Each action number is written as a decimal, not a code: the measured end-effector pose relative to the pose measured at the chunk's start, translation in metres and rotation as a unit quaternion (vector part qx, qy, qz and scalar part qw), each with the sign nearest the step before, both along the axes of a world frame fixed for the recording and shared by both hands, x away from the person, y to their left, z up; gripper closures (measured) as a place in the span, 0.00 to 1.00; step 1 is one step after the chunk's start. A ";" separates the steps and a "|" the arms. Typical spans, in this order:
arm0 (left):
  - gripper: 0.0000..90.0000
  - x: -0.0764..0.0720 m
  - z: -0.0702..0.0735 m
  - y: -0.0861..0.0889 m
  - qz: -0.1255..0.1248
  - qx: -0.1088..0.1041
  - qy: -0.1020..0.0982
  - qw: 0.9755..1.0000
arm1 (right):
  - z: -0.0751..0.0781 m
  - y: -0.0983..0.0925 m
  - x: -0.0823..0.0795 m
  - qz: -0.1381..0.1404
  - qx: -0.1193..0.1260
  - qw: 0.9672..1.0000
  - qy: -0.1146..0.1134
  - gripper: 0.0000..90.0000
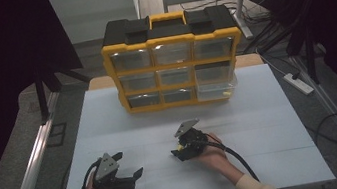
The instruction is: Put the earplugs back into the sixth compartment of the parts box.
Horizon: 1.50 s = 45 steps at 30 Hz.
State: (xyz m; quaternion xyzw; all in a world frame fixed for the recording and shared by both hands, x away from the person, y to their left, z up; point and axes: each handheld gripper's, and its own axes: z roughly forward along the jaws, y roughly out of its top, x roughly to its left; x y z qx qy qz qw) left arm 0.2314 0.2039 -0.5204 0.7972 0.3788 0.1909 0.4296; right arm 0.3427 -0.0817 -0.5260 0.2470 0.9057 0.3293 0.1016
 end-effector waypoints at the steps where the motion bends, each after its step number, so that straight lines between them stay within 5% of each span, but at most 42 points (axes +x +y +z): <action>1: 0.10 0.000 0.000 0.000 0.000 0.000 0.000 1.000 | 0.000 0.000 0.000 0.001 -0.001 1.000 0.000 0.51; 9: 0.10 0.000 0.000 0.000 0.000 -0.001 -0.001 1.000 | 0.001 -0.001 -0.001 0.002 -0.005 1.000 0.006 0.76; 14: 0.10 0.000 0.000 0.000 0.000 -0.001 -0.001 1.000 | 0.004 -0.002 -0.003 0.008 -0.003 1.000 0.004 0.78; 21: 0.10 0.000 0.000 0.000 0.000 -0.001 -0.002 1.000 | 0.028 -0.013 -0.011 0.013 0.041 0.999 -0.029 0.78; 25: 0.10 0.000 0.000 0.000 0.000 -0.001 -0.002 1.000 | 0.049 -0.028 -0.017 0.007 0.086 0.995 -0.052 0.78; 27: 0.10 -0.001 0.000 0.000 0.000 0.000 -0.002 1.000 | 0.052 -0.031 -0.018 0.007 0.090 0.994 -0.055 0.78; 32: 0.10 0.000 0.000 0.000 0.000 0.000 -0.004 1.000 | 0.072 -0.047 -0.022 -0.002 0.140 0.988 -0.071 0.78; 45: 0.11 0.000 0.000 0.000 0.001 -0.001 -0.004 1.000 | 0.107 -0.071 -0.026 -0.024 0.204 0.974 -0.097 0.78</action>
